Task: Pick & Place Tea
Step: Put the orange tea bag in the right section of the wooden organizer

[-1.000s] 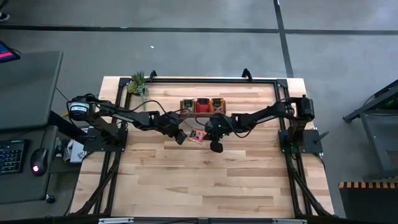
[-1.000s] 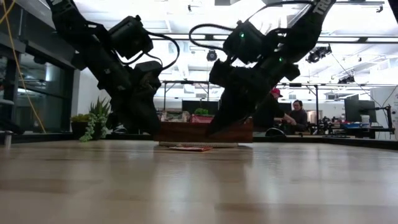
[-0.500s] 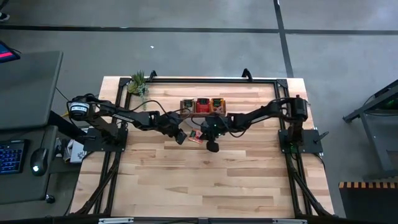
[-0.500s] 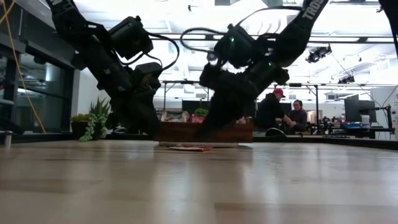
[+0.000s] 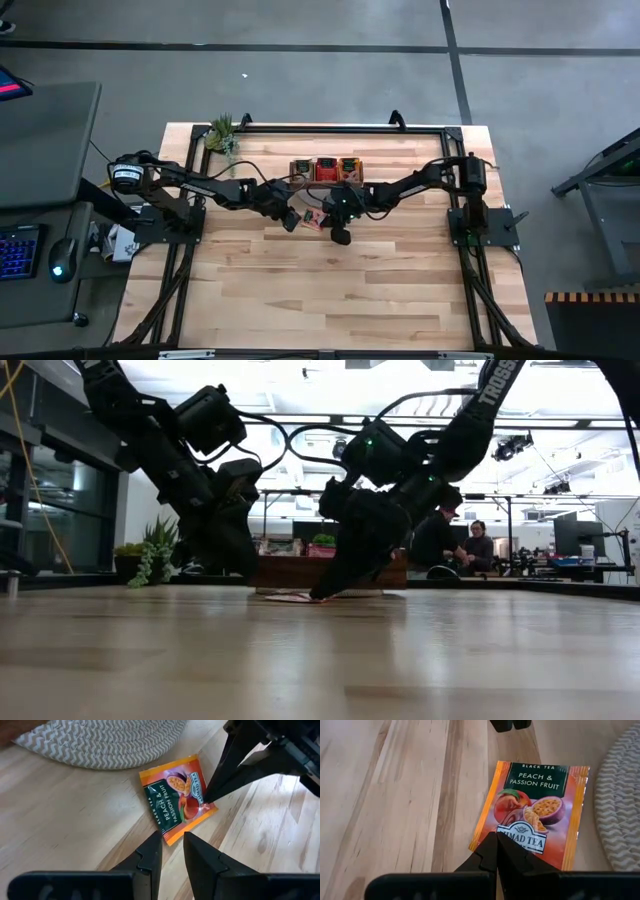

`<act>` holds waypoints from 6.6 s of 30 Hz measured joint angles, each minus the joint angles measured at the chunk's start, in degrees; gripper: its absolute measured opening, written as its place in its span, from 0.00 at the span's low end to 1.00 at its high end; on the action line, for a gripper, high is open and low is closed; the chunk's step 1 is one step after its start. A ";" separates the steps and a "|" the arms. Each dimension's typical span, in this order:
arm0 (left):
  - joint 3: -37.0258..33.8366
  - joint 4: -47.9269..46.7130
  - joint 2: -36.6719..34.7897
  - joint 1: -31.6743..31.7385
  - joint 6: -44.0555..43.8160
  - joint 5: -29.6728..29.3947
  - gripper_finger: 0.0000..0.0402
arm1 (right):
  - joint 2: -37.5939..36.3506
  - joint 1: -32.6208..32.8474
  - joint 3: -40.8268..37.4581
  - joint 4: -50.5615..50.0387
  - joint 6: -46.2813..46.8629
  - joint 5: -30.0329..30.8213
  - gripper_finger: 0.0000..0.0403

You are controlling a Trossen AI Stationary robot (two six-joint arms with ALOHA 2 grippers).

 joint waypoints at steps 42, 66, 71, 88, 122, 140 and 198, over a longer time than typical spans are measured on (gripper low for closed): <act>0.13 8.30 7.41 -0.02 -21.05 3.00 0.55 | 0.31 0.04 -0.26 2.33 0.83 -1.21 0.00; 0.90 12.77 12.15 0.09 -23.84 4.94 0.50 | 0.42 0.07 -0.32 5.79 3.02 -2.21 0.00; 0.90 11.24 12.22 0.09 -23.81 4.85 0.32 | 0.39 0.07 -0.31 5.77 3.02 -2.27 0.00; 0.87 9.68 10.89 -0.02 -17.69 5.36 0.00 | -2.40 0.07 -0.26 4.24 2.83 -7.76 0.00; 49.00 -48.32 4.61 1.18 44.63 -11.36 0.00 | -36.79 -13.60 -0.20 -14.97 -4.56 -10.23 0.38; 49.22 -48.36 4.61 1.20 45.00 -13.33 0.00 | -32.29 -14.54 -0.20 -5.85 0.14 -12.98 0.55; 49.22 -48.93 4.63 1.16 46.19 -15.93 0.50 | -31.07 -15.01 -0.20 0.10 -4.21 -9.22 0.00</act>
